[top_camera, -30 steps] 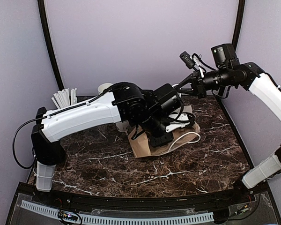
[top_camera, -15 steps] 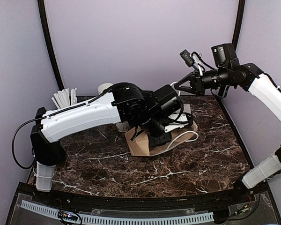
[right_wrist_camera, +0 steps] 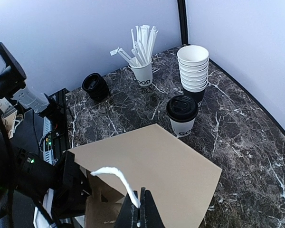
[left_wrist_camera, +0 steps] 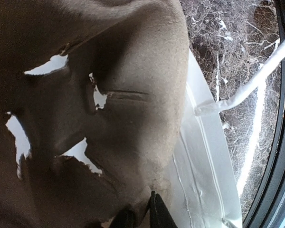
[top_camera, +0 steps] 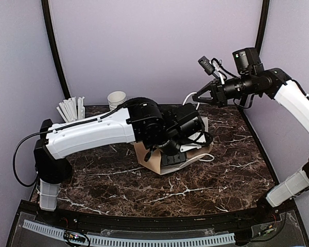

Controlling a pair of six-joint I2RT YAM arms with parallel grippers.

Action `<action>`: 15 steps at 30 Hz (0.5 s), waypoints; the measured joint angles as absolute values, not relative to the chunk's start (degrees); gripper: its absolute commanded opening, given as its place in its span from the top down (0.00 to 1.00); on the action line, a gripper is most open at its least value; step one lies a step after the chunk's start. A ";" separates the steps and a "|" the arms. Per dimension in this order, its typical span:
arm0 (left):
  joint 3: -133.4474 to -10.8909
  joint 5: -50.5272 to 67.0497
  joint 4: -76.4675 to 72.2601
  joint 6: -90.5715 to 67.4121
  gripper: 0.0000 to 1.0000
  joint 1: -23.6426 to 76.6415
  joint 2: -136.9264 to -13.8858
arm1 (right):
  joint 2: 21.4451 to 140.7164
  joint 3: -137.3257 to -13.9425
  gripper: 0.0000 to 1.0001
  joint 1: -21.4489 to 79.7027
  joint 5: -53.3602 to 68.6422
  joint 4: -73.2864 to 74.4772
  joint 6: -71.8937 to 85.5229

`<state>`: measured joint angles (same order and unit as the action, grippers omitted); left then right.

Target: Pack the takeout coffee

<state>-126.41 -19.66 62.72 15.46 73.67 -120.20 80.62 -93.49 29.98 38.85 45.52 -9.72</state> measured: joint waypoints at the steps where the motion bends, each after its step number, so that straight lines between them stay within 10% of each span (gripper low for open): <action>1: -126.19 -20.21 62.74 15.46 0.87 73.58 -120.16 | 80.55 -93.78 1.00 29.98 39.27 46.59 -10.57; 15: -123.70 -19.46 61.98 16.19 0.87 72.20 -116.18 | 75.33 -94.08 1.00 30.02 46.68 53.49 -11.29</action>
